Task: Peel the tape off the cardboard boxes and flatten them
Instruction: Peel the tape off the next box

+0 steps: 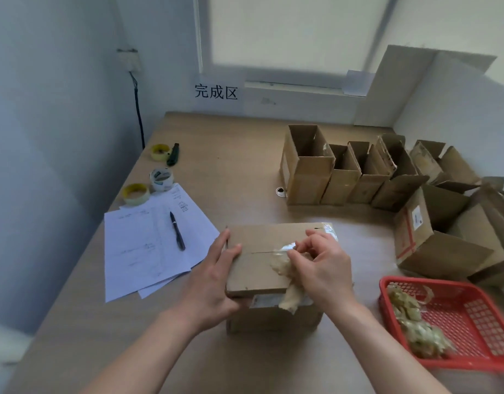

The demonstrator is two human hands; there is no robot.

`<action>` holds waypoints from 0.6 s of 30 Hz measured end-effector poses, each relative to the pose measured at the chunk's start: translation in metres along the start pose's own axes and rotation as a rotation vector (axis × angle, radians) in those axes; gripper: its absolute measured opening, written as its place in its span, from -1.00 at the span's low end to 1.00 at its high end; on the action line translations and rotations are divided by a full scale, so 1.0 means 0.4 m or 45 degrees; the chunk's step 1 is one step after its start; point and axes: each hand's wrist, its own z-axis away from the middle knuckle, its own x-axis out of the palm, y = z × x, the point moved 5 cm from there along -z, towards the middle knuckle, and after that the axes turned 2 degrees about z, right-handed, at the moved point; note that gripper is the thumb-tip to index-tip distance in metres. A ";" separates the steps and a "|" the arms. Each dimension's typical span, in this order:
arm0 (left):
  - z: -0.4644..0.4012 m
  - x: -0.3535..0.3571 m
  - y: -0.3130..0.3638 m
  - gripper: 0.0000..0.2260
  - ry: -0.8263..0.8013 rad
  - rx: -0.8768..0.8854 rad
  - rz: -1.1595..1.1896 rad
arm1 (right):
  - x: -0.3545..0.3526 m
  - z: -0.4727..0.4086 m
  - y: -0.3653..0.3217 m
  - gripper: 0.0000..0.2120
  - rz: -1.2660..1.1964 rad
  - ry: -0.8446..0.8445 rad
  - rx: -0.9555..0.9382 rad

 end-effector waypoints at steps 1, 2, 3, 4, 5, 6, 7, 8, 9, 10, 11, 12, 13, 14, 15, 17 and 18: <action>0.002 0.000 -0.002 -0.07 0.005 -0.006 -0.004 | 0.003 0.000 0.002 -0.83 0.020 0.032 -0.024; 0.001 0.000 -0.003 -0.07 0.008 -0.015 -0.010 | 0.004 -0.002 0.005 -0.84 0.032 0.061 -0.044; 0.001 0.001 -0.003 -0.07 0.010 -0.026 -0.016 | 0.004 -0.002 0.008 -0.83 0.038 0.083 -0.056; 0.001 0.001 -0.003 -0.07 0.011 -0.030 -0.022 | 0.004 -0.001 0.010 -0.83 0.034 0.098 -0.055; 0.000 0.002 -0.004 -0.07 0.013 -0.028 -0.024 | 0.003 -0.004 0.012 -0.83 0.017 0.112 -0.035; 0.001 0.003 -0.007 -0.06 0.013 -0.024 -0.024 | 0.002 -0.008 0.016 -0.83 -0.008 0.122 0.001; 0.002 0.003 -0.010 -0.06 0.012 -0.023 -0.019 | 0.001 -0.014 0.022 -0.83 -0.041 0.122 0.058; 0.002 0.004 -0.013 -0.05 0.010 -0.027 -0.013 | 0.001 -0.021 0.031 -0.84 -0.094 0.111 0.143; 0.002 0.006 -0.016 -0.05 0.010 -0.032 -0.005 | 0.001 -0.029 0.044 -0.85 -0.186 0.096 0.256; 0.002 0.008 -0.018 -0.05 0.011 -0.033 0.002 | -0.001 -0.035 0.055 -0.86 -0.309 0.083 0.382; 0.002 0.011 -0.019 -0.06 0.017 -0.030 0.009 | -0.003 -0.041 0.064 -0.86 -0.425 0.082 0.491; 0.002 0.013 -0.021 -0.07 0.025 -0.025 0.015 | -0.008 -0.045 0.069 -0.86 -0.499 0.099 0.563; 0.003 0.015 -0.022 -0.08 0.032 -0.020 0.020 | -0.014 -0.049 0.071 -0.85 -0.528 0.127 0.596; 0.004 0.017 -0.022 -0.09 0.040 -0.015 0.024 | -0.021 -0.052 0.069 -0.83 -0.490 0.157 0.585; 0.004 0.018 -0.023 -0.09 0.046 -0.009 0.027 | -0.029 -0.057 0.064 -0.83 -0.365 0.187 0.522; 0.005 0.020 -0.024 -0.10 0.056 0.008 0.025 | -0.039 -0.058 0.040 -0.81 -0.013 0.218 0.277; 0.006 0.019 -0.023 -0.10 0.059 0.013 0.022 | -0.040 -0.055 0.029 -0.81 0.133 0.231 0.160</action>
